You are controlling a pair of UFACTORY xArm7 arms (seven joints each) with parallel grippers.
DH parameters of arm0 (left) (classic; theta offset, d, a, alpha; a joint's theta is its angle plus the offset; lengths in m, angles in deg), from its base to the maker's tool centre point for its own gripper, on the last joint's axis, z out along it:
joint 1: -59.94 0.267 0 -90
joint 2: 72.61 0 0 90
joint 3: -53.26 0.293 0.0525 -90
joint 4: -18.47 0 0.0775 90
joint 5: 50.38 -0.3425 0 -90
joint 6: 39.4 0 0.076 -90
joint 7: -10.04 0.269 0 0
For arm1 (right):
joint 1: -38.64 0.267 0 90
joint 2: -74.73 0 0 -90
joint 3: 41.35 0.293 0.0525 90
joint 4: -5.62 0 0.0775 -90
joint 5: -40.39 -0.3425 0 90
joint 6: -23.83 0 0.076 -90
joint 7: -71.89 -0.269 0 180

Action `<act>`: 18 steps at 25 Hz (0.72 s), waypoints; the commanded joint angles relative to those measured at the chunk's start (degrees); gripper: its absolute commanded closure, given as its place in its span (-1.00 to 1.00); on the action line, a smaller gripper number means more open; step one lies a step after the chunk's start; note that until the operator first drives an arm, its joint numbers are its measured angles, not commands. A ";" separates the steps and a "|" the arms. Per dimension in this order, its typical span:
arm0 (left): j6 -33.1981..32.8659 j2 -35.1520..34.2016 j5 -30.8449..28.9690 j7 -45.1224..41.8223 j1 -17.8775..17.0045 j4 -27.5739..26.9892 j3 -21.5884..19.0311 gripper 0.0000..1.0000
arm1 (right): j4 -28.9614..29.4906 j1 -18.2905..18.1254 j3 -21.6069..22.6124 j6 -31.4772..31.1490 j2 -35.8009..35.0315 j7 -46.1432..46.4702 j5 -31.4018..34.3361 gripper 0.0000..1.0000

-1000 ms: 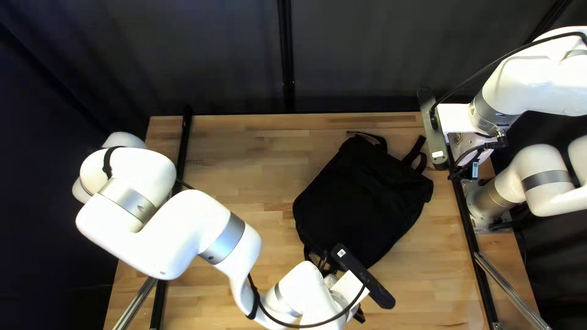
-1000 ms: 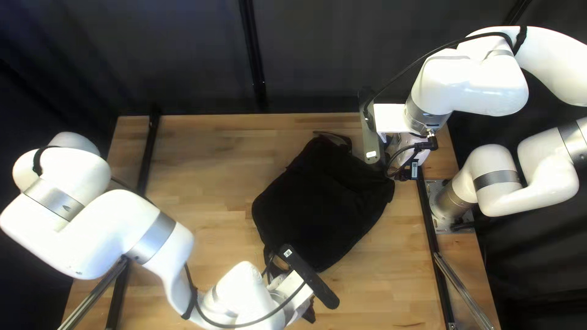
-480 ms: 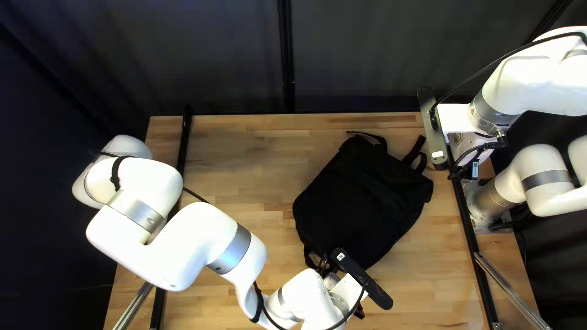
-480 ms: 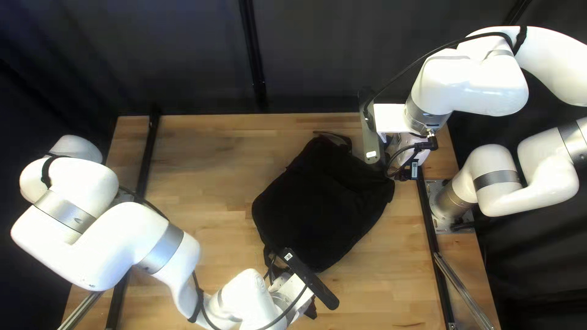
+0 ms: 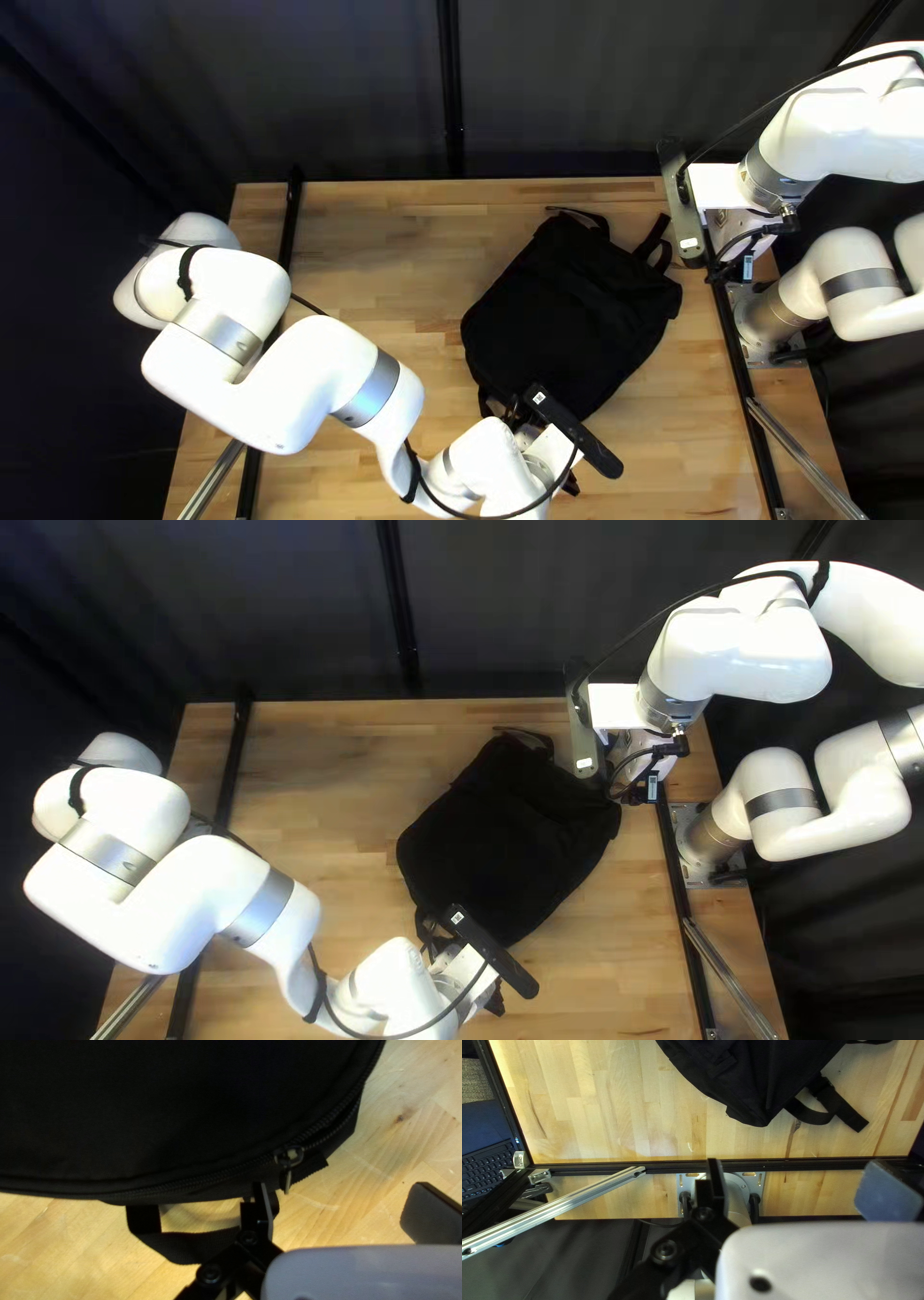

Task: Remove a lunch box from a kids backpack

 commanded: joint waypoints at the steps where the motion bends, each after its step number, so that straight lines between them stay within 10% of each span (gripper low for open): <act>1: -0.23 -0.11 -0.06 0.31 0.20 0.12 0.00 -0.39 | 0.00 0.00 0.00 0.00 0.00 0.00 0.00 -1.00; 4: -0.44 -0.35 -0.09 0.36 0.25 0.48 -0.05 -0.05 | 0.00 0.00 0.00 0.00 0.00 0.00 0.00 -1.00; 5: -0.52 -0.38 -0.14 0.29 0.24 0.58 -0.03 0.71 | 0.00 0.00 0.00 0.00 0.00 0.00 0.00 -1.00; 7: -0.41 -0.32 -0.33 0.27 0.06 0.60 0.02 1.00 | 0.00 0.00 0.00 0.00 0.00 0.00 0.00 -1.00; 18: 0.05 -0.78 -1.15 -0.44 -0.68 1.49 0.33 1.00 | 0.00 0.00 0.00 0.00 0.00 0.00 0.00 -1.00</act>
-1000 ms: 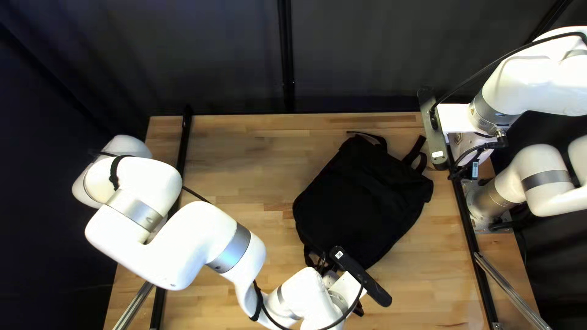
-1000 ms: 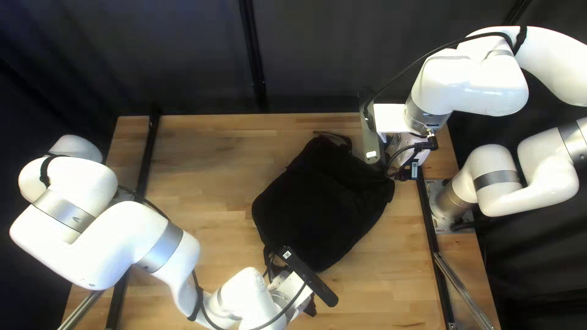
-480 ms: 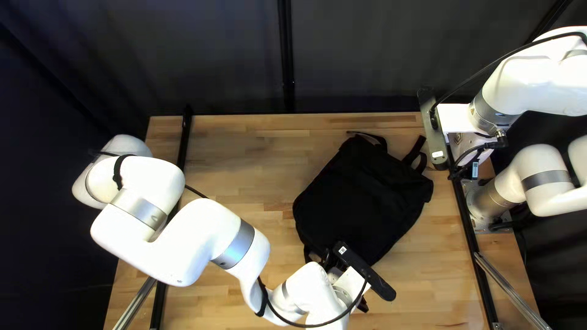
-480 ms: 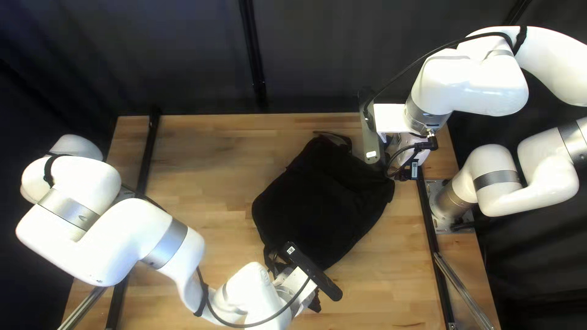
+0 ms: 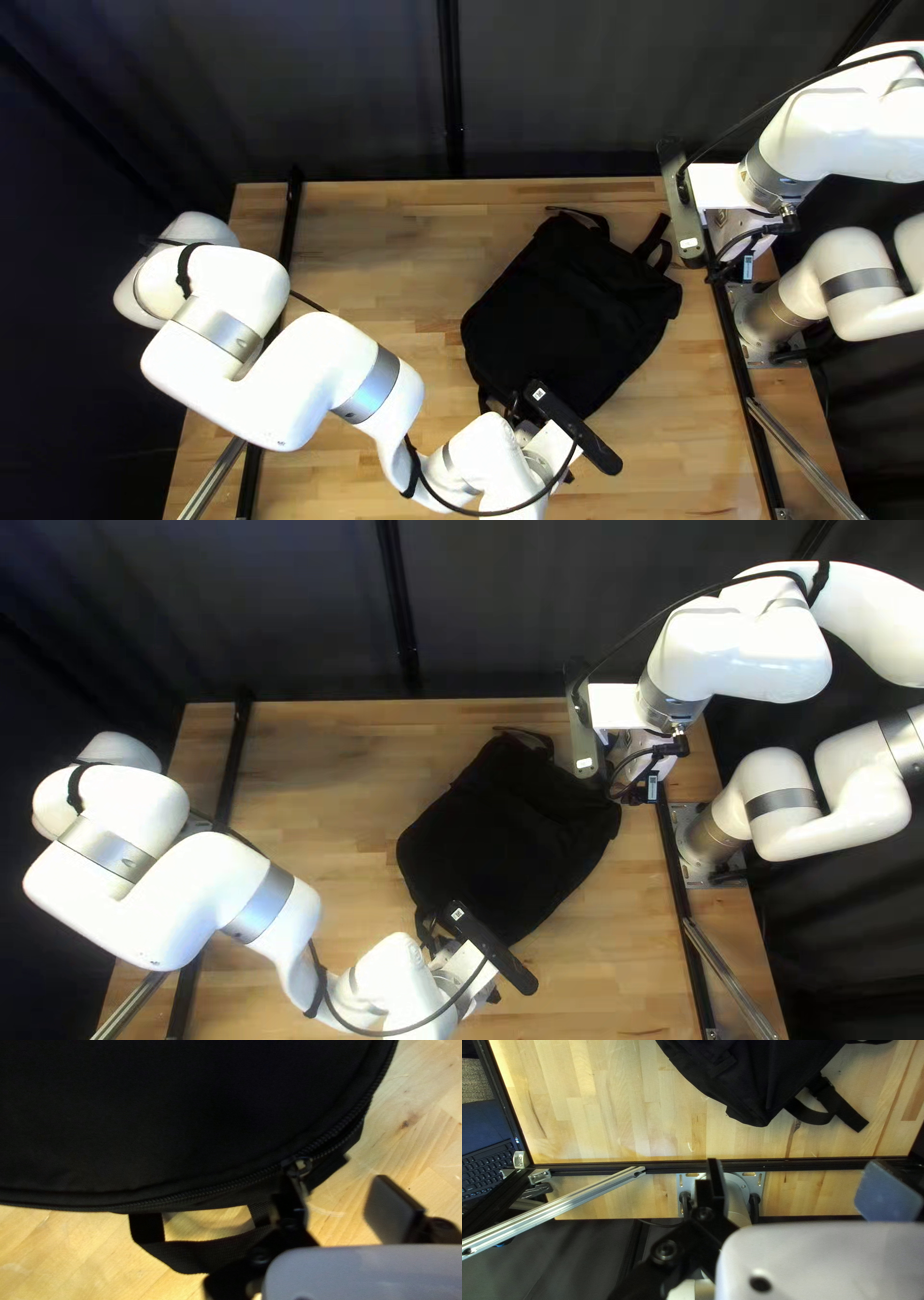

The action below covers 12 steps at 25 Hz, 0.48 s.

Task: Remove a lunch box from a kids backpack

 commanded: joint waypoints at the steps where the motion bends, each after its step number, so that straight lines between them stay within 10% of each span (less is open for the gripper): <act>1: 0.24 -0.74 -0.15 -0.42 -0.29 0.93 0.01 1.00 | 0.00 0.00 0.00 0.00 0.00 0.00 0.00 -1.00; 12: 1.61 -3.30 -0.25 -2.07 -1.59 3.77 -0.20 1.00 | 0.00 0.00 0.00 0.00 0.00 0.00 0.00 -1.00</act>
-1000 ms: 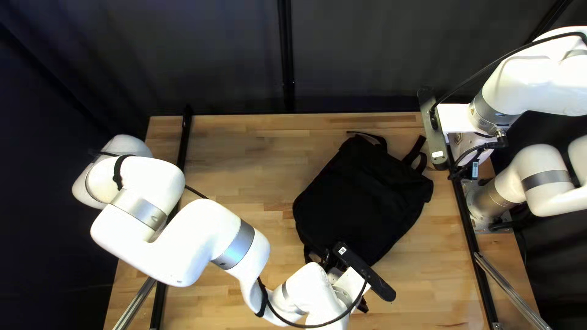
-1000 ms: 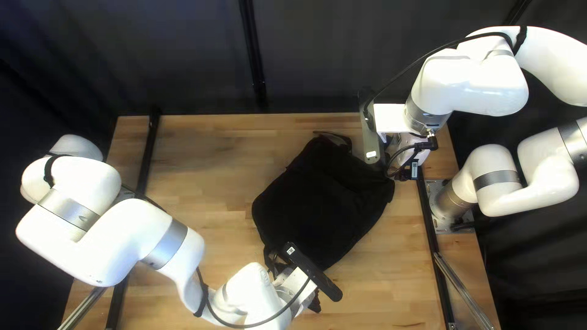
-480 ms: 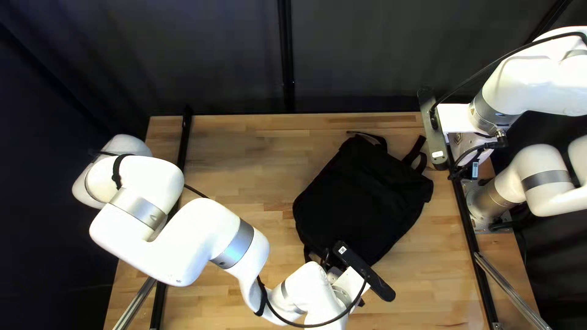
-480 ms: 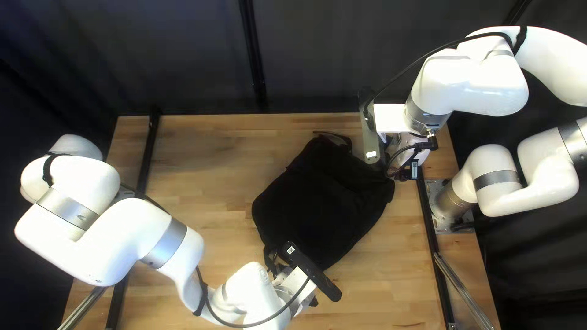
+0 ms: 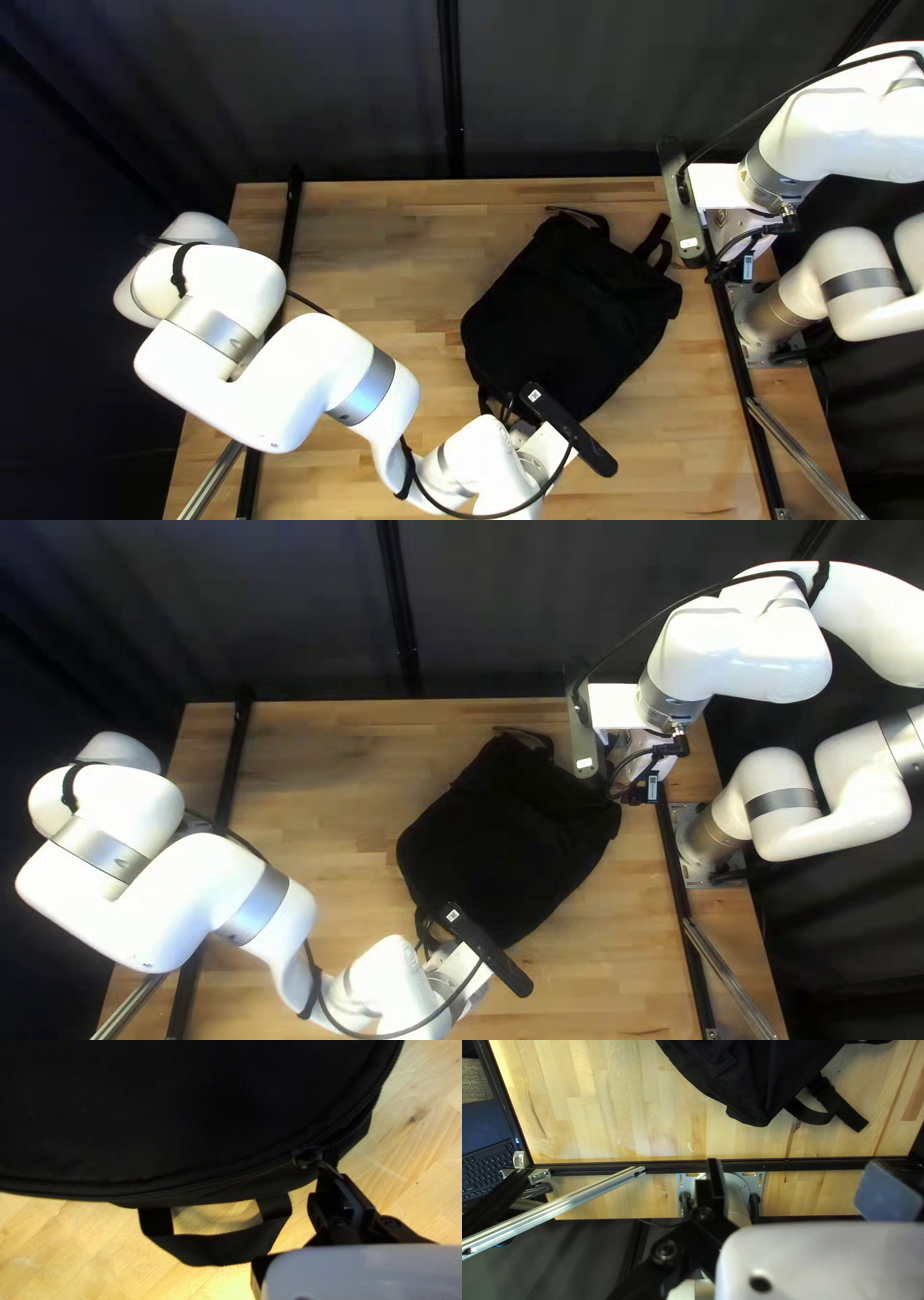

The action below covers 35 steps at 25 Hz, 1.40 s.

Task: Remove a lunch box from a kids backpack

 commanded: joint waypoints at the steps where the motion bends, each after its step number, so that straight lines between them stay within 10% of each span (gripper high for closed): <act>1: 0.55 -1.64 -0.20 -1.16 -0.68 1.94 -0.03 1.00 | 0.00 0.00 0.00 0.00 0.00 0.00 0.00 -1.00; 2: 0.66 -1.75 -0.16 -1.27 -0.75 2.05 -0.05 1.00 | 0.00 0.00 0.00 0.00 0.00 0.00 0.00 -1.00; 3: 0.79 -1.64 -0.12 -1.36 -0.86 1.88 -0.09 -0.24 | 0.00 0.00 0.00 0.00 0.00 0.00 0.00 -1.00; 4: 0.87 -1.44 -0.04 -1.37 -0.91 1.59 -0.13 -1.00 | 0.00 0.00 0.00 0.00 0.00 0.00 0.00 -1.00; 26: 7.44 6.45 5.40 -4.58 0.46 -11.98 1.03 -1.00 | 0.00 0.00 0.00 0.00 0.00 0.00 0.00 -1.00; 35: 7.48 6.98 6.82 -6.41 0.69 -12.20 0.78 -0.02 | 0.00 0.00 0.00 0.00 0.00 0.00 0.00 -1.00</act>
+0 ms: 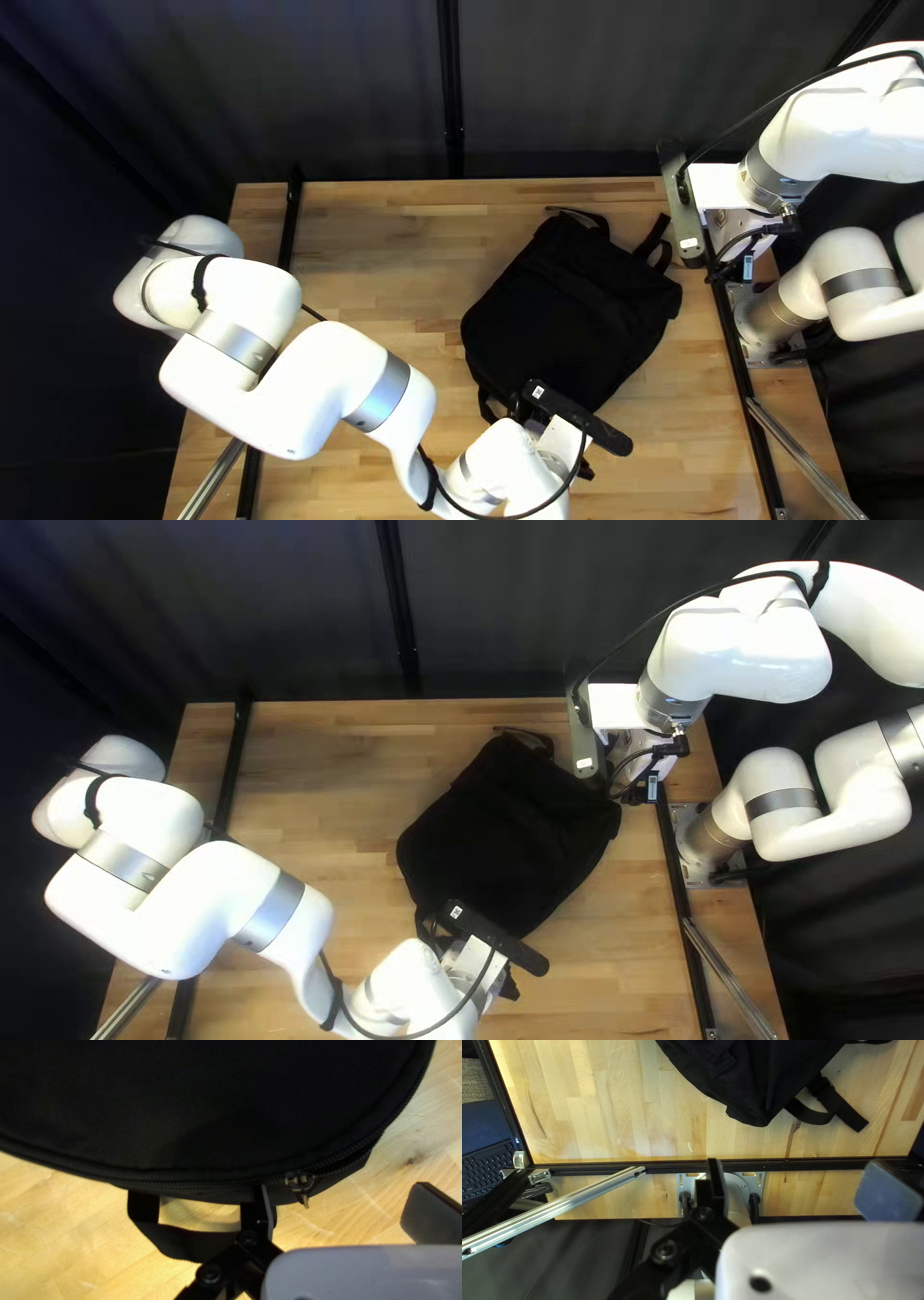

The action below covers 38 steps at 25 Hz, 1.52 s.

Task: Remove a lunch box from a kids backpack

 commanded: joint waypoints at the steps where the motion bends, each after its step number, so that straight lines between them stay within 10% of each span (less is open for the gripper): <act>1: -0.32 0.55 0.60 -0.16 0.35 -0.69 -0.19 -0.02 | 0.00 0.00 0.00 0.00 0.00 0.00 0.00 -1.00; 6: -0.28 0.28 0.71 0.16 0.60 -0.58 -0.20 1.00 | 0.00 0.00 0.00 0.00 0.00 0.00 0.00 -1.00; 38: -0.03 -8.18 0.37 0.49 -0.16 10.86 -1.24 1.00 | 0.00 0.00 0.00 0.00 0.00 0.00 0.00 -1.00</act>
